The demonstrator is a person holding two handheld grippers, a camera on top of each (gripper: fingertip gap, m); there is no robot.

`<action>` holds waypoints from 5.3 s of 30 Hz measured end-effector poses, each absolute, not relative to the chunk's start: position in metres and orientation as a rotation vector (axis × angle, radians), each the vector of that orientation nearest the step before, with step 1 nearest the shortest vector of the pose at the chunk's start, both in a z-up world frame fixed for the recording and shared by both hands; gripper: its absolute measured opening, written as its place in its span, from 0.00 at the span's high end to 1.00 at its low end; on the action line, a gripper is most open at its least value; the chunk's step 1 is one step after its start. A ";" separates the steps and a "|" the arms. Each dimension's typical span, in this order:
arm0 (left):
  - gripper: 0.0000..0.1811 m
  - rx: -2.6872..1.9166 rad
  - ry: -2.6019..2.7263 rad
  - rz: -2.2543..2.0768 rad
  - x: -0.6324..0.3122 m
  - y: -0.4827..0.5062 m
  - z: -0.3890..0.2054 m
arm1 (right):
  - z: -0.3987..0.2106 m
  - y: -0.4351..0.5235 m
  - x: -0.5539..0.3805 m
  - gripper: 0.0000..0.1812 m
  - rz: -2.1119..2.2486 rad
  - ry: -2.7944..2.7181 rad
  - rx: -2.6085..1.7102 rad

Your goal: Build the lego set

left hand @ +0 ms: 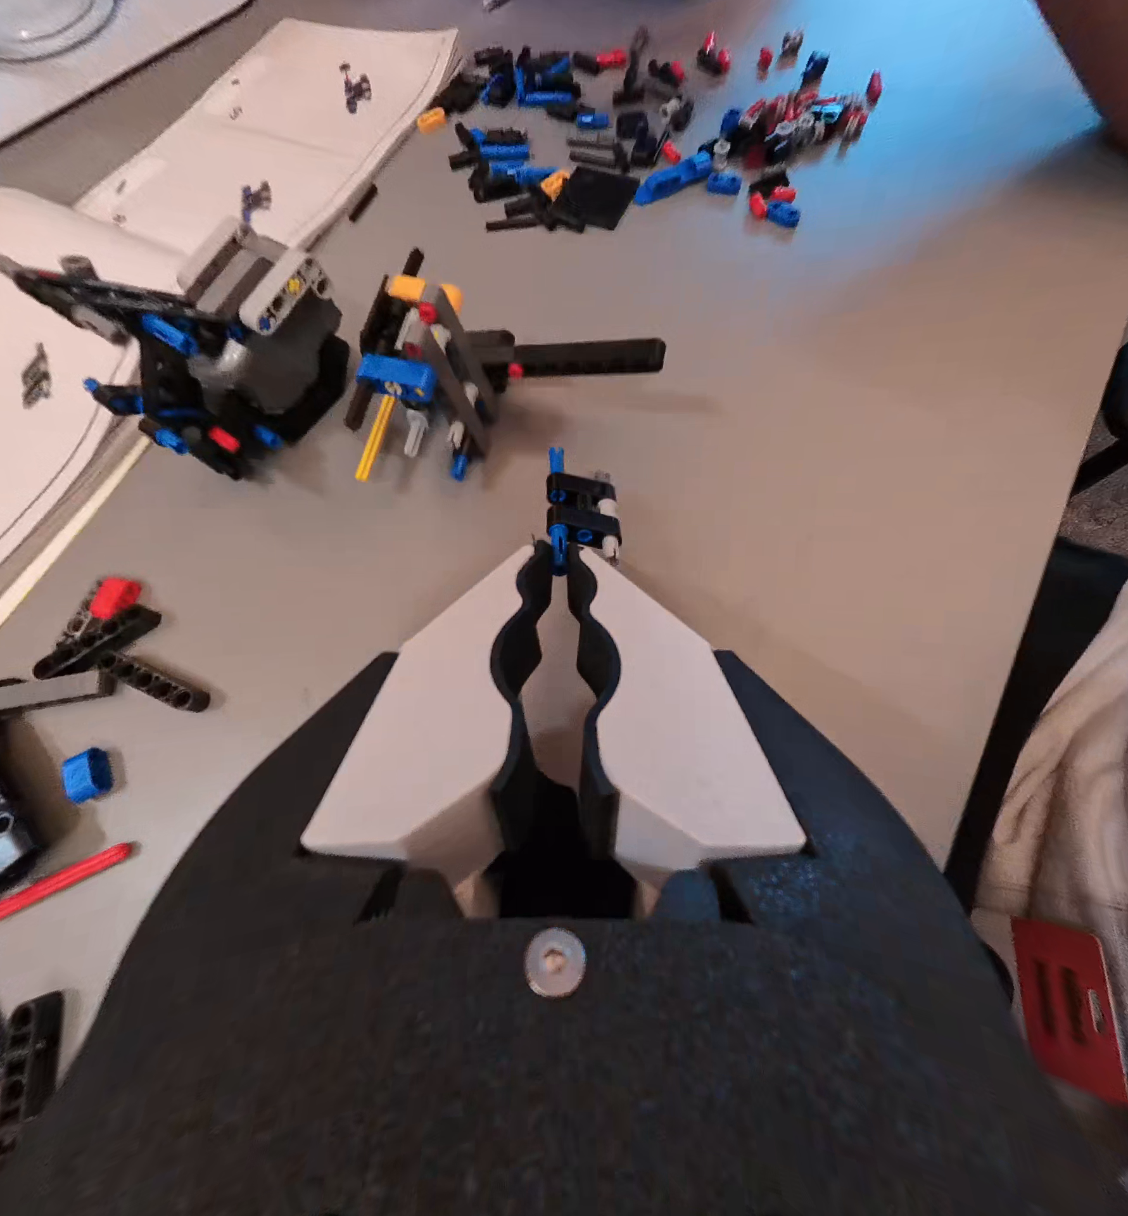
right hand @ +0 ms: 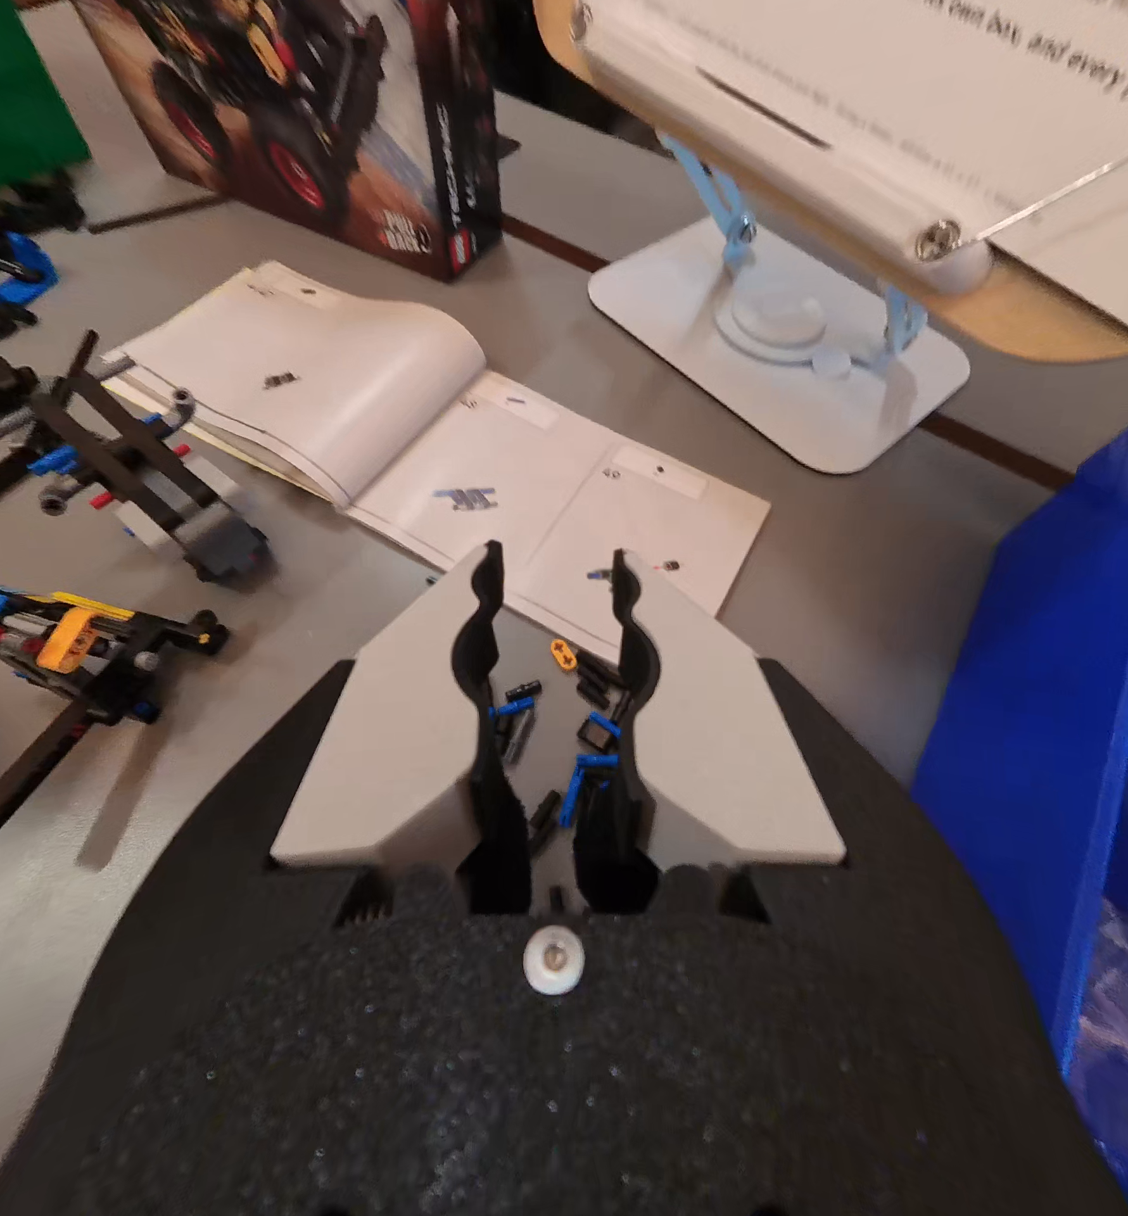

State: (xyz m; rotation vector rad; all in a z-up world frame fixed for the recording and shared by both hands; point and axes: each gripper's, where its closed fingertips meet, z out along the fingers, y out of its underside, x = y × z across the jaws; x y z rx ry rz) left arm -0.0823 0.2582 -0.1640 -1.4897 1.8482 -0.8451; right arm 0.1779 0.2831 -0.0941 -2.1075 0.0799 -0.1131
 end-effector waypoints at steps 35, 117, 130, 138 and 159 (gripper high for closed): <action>0.78 -1.411 1.668 -1.230 -0.089 0.311 -0.129 | -0.117 0.149 0.176 0.81 -0.182 0.143 -2.140; 0.84 -1.280 1.657 -1.031 -0.101 0.314 -0.129 | -0.165 0.203 -0.013 0.97 0.245 -0.436 -2.216; 0.85 -1.277 1.697 -0.965 -0.103 0.312 -0.136 | -0.186 0.218 -0.027 0.95 0.187 -0.489 -2.286; 0.85 -1.290 1.670 -0.972 -0.104 0.315 -0.134 | -0.165 0.175 0.001 0.87 0.083 -0.328 -2.230; 0.85 -1.324 1.681 -1.027 -0.105 0.315 -0.135 | -0.174 0.113 0.120 0.89 -0.148 -0.003 -2.263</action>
